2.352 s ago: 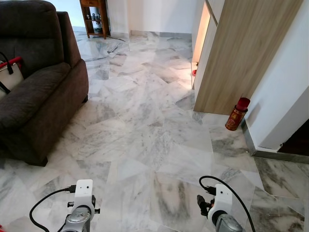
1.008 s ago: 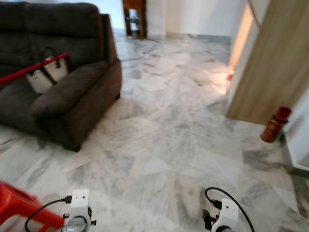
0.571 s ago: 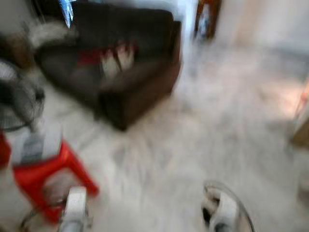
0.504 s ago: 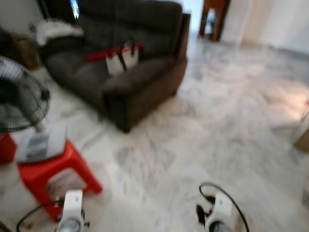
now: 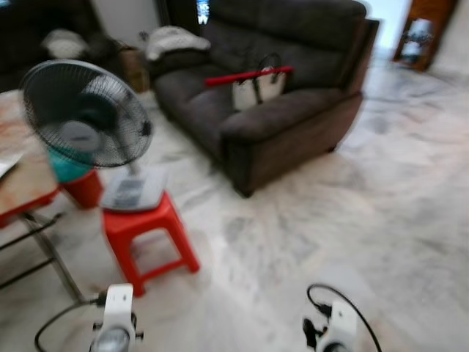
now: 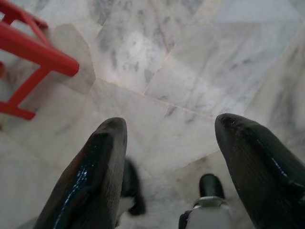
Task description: Picking trash to rubbish bin
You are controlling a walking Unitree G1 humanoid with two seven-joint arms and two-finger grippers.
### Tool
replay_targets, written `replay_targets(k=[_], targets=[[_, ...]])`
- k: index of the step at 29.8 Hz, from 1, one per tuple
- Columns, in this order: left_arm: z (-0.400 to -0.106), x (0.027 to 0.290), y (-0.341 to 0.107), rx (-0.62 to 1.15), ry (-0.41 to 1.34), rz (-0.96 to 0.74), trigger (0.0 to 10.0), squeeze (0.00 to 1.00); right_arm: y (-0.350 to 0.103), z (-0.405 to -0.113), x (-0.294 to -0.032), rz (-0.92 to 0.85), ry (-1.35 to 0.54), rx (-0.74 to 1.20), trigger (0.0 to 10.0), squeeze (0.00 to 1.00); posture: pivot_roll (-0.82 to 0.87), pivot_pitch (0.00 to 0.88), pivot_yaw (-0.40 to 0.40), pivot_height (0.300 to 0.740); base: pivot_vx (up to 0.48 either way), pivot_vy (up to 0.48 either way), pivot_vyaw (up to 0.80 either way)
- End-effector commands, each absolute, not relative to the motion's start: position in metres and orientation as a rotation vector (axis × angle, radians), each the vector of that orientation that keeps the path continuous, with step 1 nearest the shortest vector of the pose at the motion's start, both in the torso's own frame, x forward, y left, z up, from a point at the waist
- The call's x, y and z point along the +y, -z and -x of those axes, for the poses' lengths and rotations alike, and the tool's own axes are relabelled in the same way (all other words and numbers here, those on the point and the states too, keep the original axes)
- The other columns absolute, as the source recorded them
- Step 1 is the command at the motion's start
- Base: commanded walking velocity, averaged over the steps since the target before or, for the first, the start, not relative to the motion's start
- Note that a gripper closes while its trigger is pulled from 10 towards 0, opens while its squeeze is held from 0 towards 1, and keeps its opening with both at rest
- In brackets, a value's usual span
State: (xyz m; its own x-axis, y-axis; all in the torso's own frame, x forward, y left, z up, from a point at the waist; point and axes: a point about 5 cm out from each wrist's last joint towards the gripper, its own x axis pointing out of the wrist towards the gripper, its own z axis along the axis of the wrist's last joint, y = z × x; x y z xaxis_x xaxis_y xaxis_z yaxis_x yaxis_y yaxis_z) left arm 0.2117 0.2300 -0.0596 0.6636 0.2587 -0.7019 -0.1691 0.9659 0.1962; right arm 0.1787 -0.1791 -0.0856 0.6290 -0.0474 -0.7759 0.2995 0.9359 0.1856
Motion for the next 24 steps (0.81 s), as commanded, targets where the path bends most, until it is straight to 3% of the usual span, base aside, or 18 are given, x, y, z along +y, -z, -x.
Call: replay_targets(k=[1,24], targets=[[-0.2130,0.2334,0.0580,0.809,-0.241,-0.125,10.0,0.00,0.0835,-0.1839,-0.1755,-0.316,0.194,0.859,10.0,0.00,-0.04,0.000,0.055,0.740,0.000,0.000,0.80],[-0.2125,0.2353,0.0579,0.811,-0.256,-0.119,10.0,0.00,0.0835,-0.1843,-0.1726,-0.319,0.171,0.860,10.0,0.00,-0.03,0.000,0.045,0.740,0.000,0.000,0.80]])
